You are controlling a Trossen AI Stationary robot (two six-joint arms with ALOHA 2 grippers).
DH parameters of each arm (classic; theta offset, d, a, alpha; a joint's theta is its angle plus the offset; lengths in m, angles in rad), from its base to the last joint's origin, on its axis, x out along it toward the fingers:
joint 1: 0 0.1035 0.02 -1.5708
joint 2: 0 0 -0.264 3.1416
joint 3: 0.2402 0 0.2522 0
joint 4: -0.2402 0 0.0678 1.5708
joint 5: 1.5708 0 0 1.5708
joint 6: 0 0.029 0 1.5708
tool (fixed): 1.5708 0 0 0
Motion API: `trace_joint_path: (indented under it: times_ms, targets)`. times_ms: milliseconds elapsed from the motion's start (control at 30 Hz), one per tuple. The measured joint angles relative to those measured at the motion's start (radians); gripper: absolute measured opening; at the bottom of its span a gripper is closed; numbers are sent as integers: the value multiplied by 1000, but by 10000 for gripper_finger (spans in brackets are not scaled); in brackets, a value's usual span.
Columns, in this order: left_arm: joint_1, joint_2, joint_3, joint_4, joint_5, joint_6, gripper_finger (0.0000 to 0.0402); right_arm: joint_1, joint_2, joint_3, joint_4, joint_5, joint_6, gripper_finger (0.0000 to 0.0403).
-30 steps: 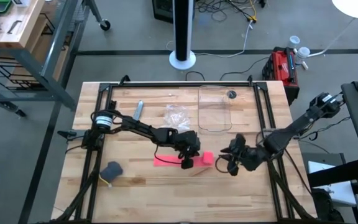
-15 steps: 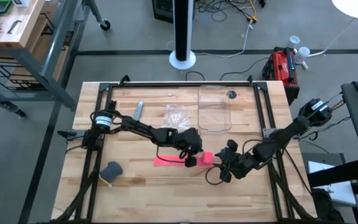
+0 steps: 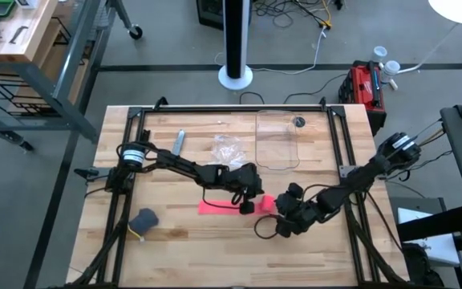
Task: Roll bandage
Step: Roll the pink bandage
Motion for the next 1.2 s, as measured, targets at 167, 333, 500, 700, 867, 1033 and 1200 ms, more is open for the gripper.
trace_joint_path:
  times_ms: [167,333,500,700,867,1033,1200]
  targets:
    - [0,0,0,-1,52,94,0,-13,76,62,-45,6,-43,238]
    - [0,0,0,-1,53,126,0,-12,141,146,-185,19,-45,223]
    - [1,0,0,-1,91,154,0,-12,200,234,-320,50,-58,211]
    - [1,3,0,1,98,170,0,-21,270,302,-422,71,-63,199]
    - [1,4,-2,-3,98,169,0,-25,303,328,-442,97,-70,178]
    - [2,5,-2,0,91,167,0,-28,303,337,-487,113,-54,99]
    - [3,5,-2,4,85,162,0,-31,300,327,-523,154,-62,16]
